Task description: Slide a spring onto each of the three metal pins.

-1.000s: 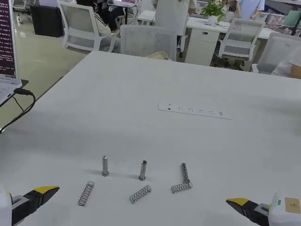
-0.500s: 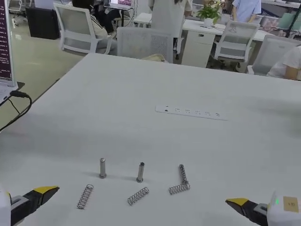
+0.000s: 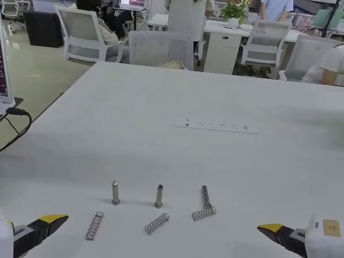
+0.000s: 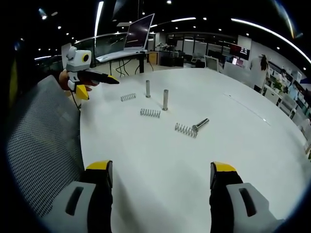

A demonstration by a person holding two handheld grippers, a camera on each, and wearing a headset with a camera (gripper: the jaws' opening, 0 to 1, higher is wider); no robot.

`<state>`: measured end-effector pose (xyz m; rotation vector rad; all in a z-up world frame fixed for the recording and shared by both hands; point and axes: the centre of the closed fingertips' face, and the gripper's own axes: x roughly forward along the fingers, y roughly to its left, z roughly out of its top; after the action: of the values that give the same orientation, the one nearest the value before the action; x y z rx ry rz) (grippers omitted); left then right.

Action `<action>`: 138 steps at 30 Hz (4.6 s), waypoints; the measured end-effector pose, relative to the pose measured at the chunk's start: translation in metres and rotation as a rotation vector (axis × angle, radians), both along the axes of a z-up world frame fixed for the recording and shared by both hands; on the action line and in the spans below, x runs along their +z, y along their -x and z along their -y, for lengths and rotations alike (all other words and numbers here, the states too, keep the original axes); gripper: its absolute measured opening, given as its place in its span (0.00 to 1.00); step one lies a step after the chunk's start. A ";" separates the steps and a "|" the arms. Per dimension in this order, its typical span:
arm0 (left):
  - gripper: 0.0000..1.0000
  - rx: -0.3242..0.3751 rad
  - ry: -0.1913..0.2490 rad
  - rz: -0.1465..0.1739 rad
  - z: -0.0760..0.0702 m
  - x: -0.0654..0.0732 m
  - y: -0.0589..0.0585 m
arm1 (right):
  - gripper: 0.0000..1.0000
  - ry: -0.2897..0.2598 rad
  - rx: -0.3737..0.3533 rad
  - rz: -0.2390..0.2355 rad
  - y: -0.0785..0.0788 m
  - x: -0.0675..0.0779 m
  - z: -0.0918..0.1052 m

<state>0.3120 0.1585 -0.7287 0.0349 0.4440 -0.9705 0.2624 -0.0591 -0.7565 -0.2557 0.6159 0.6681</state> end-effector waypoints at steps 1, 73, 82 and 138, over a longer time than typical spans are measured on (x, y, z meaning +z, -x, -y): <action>0.96 0.000 0.000 0.000 0.000 0.000 0.000 | 0.81 -0.001 0.000 -0.001 0.000 0.000 0.000; 0.94 0.025 0.028 0.039 -0.009 0.015 0.006 | 0.50 0.083 0.009 -0.035 -0.059 0.028 0.007; 0.94 0.023 0.028 0.042 -0.007 0.015 0.007 | 0.47 0.091 0.005 -0.040 -0.068 0.027 0.007; 0.92 -0.003 0.016 0.019 0.000 0.005 0.008 | 0.28 0.125 -0.105 -0.127 -0.132 0.005 0.015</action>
<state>0.3044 0.1587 -0.7236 0.0304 0.4187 -0.9758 0.3945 -0.0740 -0.7518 -0.2963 0.7892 0.5479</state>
